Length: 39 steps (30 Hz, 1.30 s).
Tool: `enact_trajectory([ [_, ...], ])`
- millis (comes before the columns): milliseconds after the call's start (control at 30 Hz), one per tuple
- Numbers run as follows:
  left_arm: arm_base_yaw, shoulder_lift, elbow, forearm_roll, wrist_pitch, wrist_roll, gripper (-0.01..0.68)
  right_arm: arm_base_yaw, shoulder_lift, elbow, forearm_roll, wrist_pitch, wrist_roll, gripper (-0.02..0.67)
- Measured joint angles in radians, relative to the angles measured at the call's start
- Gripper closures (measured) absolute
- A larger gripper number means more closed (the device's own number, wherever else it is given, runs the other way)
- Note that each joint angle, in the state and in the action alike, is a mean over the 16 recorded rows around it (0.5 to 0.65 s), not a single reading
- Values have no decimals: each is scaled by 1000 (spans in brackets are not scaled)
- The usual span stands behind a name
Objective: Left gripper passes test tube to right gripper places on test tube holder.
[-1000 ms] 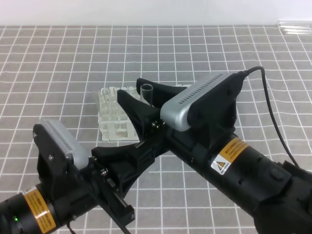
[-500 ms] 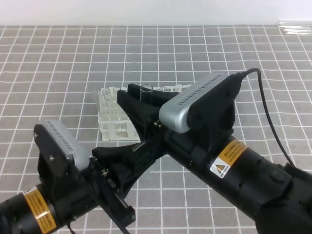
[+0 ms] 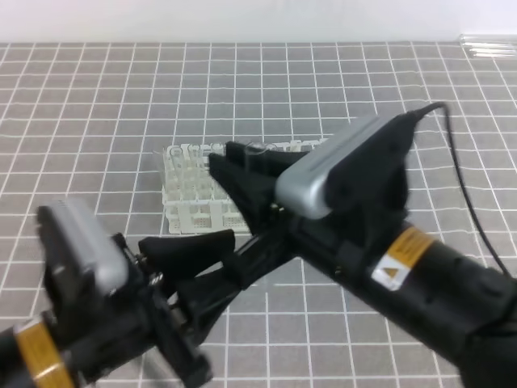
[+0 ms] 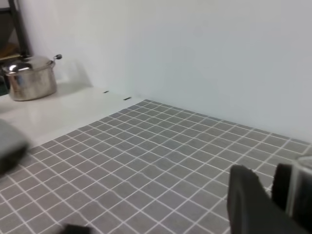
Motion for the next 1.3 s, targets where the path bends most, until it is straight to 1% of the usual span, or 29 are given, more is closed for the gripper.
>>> enact_trajectory([
  [100, 0, -82, 0, 98, 65, -94, 532, 0, -35, 11, 26, 36, -31, 566],
  [233, 0, -230, 3, 277, 162, -259, 614, 0, -86, 31, 61, 81, -70, 566],
  [300, 0, -309, 9, 374, 211, -353, 638, 0, -108, 43, 77, 98, -85, 566],
  [433, 0, -469, 38, 573, 299, -578, 671, 0, -140, 68, 97, 123, -99, 566],
  [500, 0, -542, 62, 660, 324, -677, 671, 0, -150, 78, 101, 134, -100, 566],
  [600, 0, -639, 109, 767, 347, -799, 672, 0, -157, 90, 105, 143, -99, 566],
  [700, 0, -714, 165, 837, 360, -885, 672, 0, -159, 98, 109, 146, -100, 566],
  [833, 0, -780, 245, 891, 400, -968, 673, 0, -159, 103, 113, 148, -100, 566],
  [967, 0, -811, 304, 905, 449, -997, 673, 0, -159, 104, 113, 150, -101, 566],
  [1100, 0, -820, 338, 904, 494, -1005, 673, 0, -159, 104, 113, 150, -102, 566],
  [1300, 0, -819, 351, 902, 539, -1015, 673, 0, -159, 104, 114, 150, -108, 566],
])
